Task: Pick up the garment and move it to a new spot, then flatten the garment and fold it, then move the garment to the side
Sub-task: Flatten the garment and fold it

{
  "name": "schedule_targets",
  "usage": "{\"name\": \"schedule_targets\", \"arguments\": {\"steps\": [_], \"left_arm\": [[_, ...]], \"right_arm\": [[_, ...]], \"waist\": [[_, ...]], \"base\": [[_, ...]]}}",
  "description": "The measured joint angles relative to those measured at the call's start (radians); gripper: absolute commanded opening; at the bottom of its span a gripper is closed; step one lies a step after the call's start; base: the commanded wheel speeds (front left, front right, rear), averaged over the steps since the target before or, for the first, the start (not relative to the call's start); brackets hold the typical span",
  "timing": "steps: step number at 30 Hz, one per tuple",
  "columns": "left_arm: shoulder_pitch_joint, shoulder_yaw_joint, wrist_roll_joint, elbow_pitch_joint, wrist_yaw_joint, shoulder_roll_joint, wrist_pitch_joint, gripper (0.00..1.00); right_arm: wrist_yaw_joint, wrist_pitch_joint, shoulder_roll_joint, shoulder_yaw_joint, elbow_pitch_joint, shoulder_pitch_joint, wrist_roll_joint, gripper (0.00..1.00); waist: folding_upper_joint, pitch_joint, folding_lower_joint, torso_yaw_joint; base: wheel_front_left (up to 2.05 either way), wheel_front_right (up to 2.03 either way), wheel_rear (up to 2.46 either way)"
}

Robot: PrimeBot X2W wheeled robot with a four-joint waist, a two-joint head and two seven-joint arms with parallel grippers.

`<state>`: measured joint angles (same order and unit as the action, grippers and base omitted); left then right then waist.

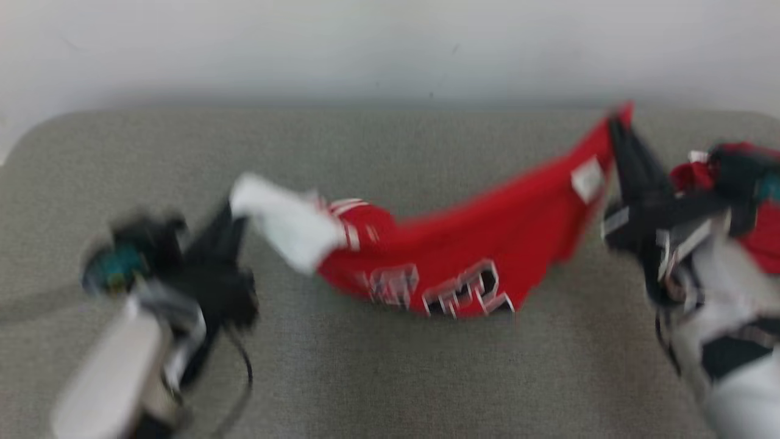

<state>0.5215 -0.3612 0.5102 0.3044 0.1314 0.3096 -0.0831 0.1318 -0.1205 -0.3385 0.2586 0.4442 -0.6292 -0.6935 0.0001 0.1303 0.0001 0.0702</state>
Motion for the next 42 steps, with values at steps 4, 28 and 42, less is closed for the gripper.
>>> {"name": "schedule_targets", "arguments": {"steps": [4, 28, 42], "left_arm": [[0.306, -0.003, 0.13, 0.025, 0.0, 0.054, 0.142, 0.0], [1.325, 0.072, 0.17, 0.573, -0.03, -0.039, 0.17, 0.0], [0.737, 0.098, 0.359, 0.423, -0.002, -0.044, -0.003, 0.0]], "right_arm": [[0.0, 0.1, 0.008, 0.003, 0.094, -0.306, -0.022, 0.0], [0.0, -0.011, 0.108, -0.036, 0.617, -1.283, 0.115, 0.0], [0.0, -0.105, -0.031, 0.177, 0.314, -0.685, -0.138, 0.0]], "waist": [[0.0, 0.068, 0.0001, -0.007], [0.0002, 0.441, 0.0002, -0.036], [0.0001, 0.321, -0.0002, -0.039]], "base": [[0.0, 0.0, 0.0], [0.0, 0.0, 0.0], [0.0, 0.0, 0.0]]}}
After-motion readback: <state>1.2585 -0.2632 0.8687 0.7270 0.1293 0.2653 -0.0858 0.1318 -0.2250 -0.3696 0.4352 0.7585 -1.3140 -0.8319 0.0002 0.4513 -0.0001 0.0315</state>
